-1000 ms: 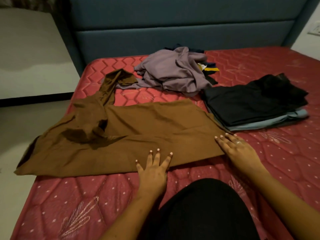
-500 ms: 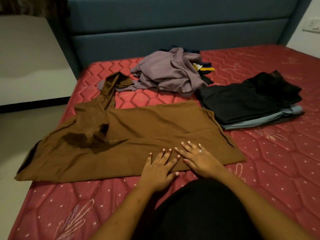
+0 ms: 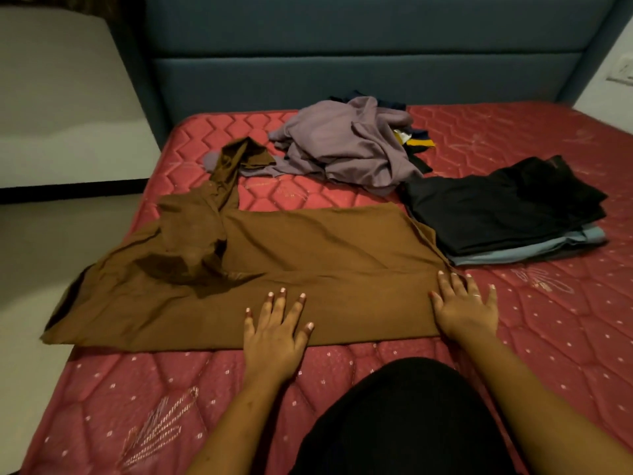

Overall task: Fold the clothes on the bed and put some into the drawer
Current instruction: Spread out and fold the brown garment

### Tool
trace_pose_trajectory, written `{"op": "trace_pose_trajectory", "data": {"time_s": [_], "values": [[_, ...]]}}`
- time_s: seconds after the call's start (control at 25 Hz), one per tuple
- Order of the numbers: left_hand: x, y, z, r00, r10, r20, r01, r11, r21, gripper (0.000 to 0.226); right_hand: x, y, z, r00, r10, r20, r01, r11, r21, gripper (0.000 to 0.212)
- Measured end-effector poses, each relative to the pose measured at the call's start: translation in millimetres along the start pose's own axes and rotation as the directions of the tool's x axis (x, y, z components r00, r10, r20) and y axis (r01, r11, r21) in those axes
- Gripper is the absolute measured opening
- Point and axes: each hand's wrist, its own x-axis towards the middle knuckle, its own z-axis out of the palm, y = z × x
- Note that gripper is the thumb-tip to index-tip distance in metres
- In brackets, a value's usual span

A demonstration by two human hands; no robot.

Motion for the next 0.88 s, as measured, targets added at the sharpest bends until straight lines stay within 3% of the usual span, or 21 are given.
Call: {"op": "trace_pose_trajectory", "data": {"time_s": [0.08,0.16,0.28,0.36,0.56,0.72,0.88], "values": [[-11,-33,-11,0.999,-0.033,0.009,0.033,0.999,0.002,0.073,-5,-35,-28,0.999,0.002,0.051,0.002,0.996,-0.090,0.060],[-21,-63,-22,0.996,-0.078,0.045,0.078,0.997,0.011,0.078,-18,-96,-54,0.975,-0.216,0.056,0.219,0.974,-0.064,0.062],[-35,-102,-38,0.985,-0.170,-0.014,0.170,0.985,-0.005,0.077,-74,-214,-66,0.804,-0.591,0.055,0.583,0.804,0.114,0.061],[-42,-129,-43,0.969,-0.247,-0.024,0.247,0.969,-0.001,0.077,-118,-280,-38,0.683,-0.730,0.037,0.716,0.678,0.167,0.060],[-52,-208,-58,0.896,-0.445,0.002,0.445,0.895,-0.014,0.052,-137,-336,10,0.618,-0.767,-0.172,0.785,0.613,0.089,0.067],[-60,-233,-68,0.858,-0.514,0.016,0.513,0.853,-0.095,0.052,-131,-370,8,0.424,-0.876,-0.229,0.900,0.437,-0.007,0.064],[-53,-247,-84,0.847,-0.509,0.156,0.522,0.851,-0.055,0.050,-149,-411,4,0.314,-0.935,-0.163,0.948,0.317,0.008,0.063]]}}
